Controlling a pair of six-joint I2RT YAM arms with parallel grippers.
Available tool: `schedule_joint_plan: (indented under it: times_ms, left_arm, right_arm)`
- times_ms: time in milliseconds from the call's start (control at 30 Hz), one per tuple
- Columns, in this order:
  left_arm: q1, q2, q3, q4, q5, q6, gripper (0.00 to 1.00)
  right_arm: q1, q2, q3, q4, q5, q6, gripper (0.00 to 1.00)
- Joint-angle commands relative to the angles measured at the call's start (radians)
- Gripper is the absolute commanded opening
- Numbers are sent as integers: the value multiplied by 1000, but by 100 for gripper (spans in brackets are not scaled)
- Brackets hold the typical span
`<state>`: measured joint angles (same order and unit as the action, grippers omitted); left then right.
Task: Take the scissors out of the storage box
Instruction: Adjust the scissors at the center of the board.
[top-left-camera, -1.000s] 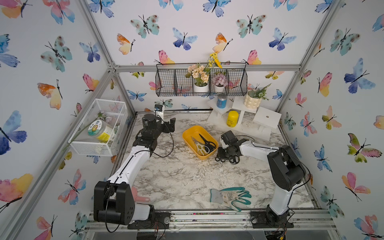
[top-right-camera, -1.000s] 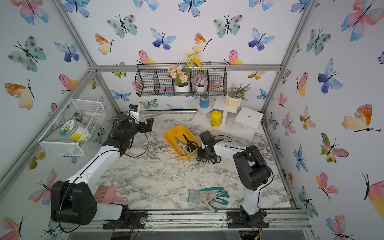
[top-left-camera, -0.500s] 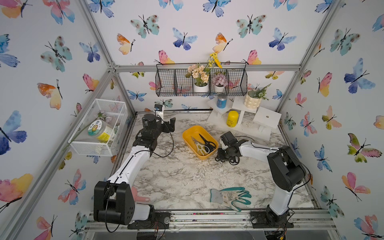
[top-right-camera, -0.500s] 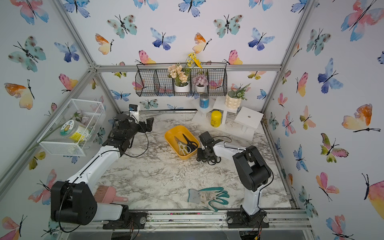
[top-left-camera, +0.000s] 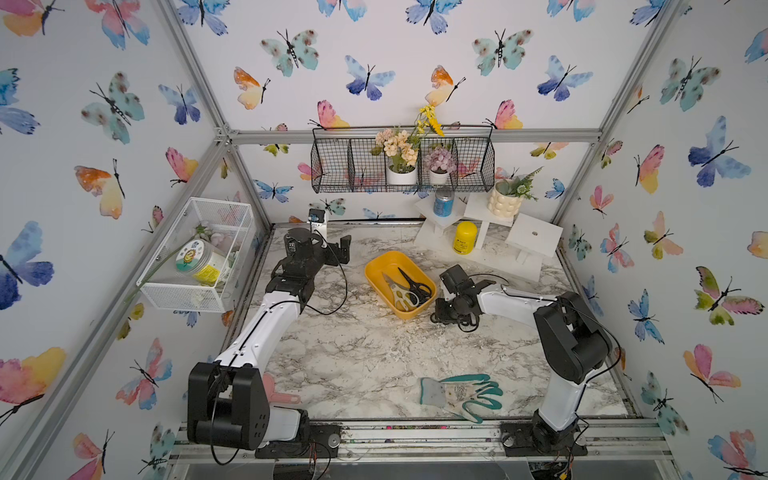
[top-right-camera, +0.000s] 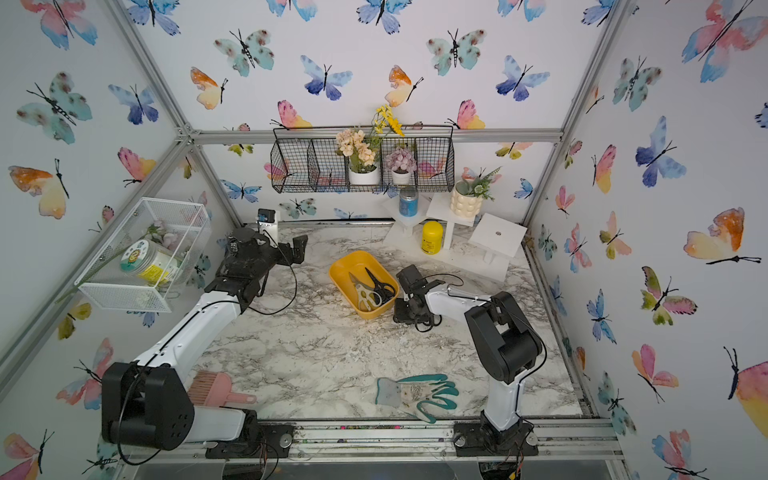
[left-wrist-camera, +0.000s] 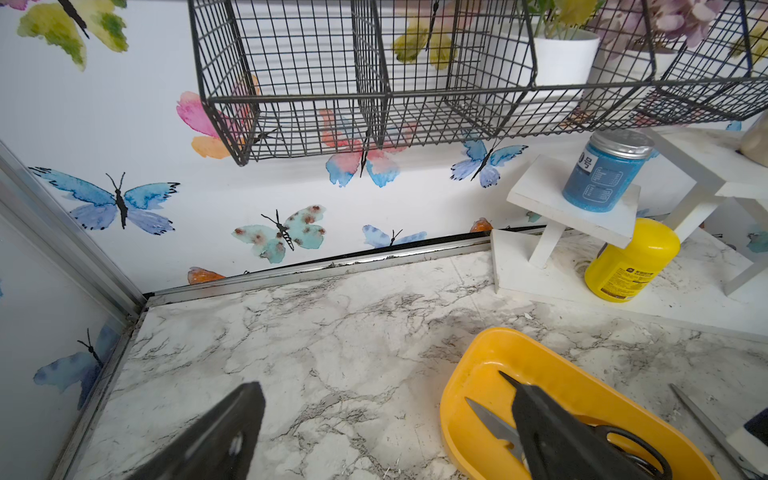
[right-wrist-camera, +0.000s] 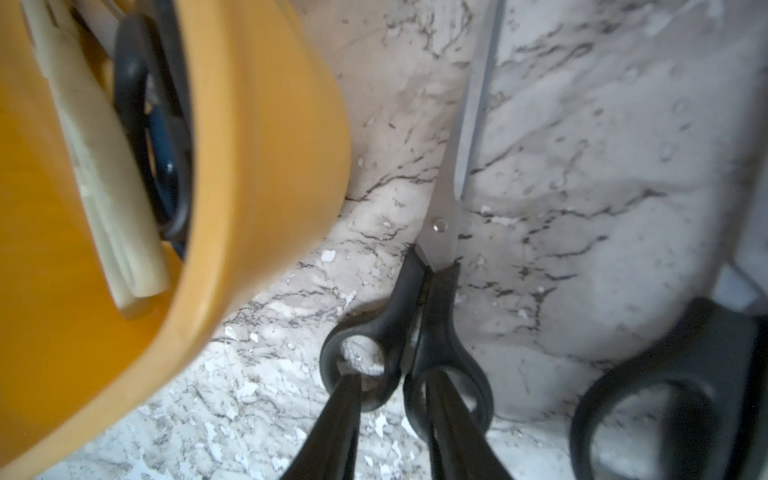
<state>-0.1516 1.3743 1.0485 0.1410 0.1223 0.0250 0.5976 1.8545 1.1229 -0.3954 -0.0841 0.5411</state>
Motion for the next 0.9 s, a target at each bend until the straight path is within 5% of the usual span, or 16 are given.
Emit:
schedule_joint_plan:
  times_ms: [0, 433, 867]
  left_arm:
    - [1, -17, -15, 20, 6, 1, 99]
    - [5, -12, -19, 34, 29, -25, 99]
    - [6, -10, -18, 23, 31, -20, 99]
  right_arm:
    - [7, 43, -7, -119, 74, -31, 31]
    - [5, 17, -21, -129, 161, -21, 31]
    - [6, -1, -11, -70, 60, 22, 30]
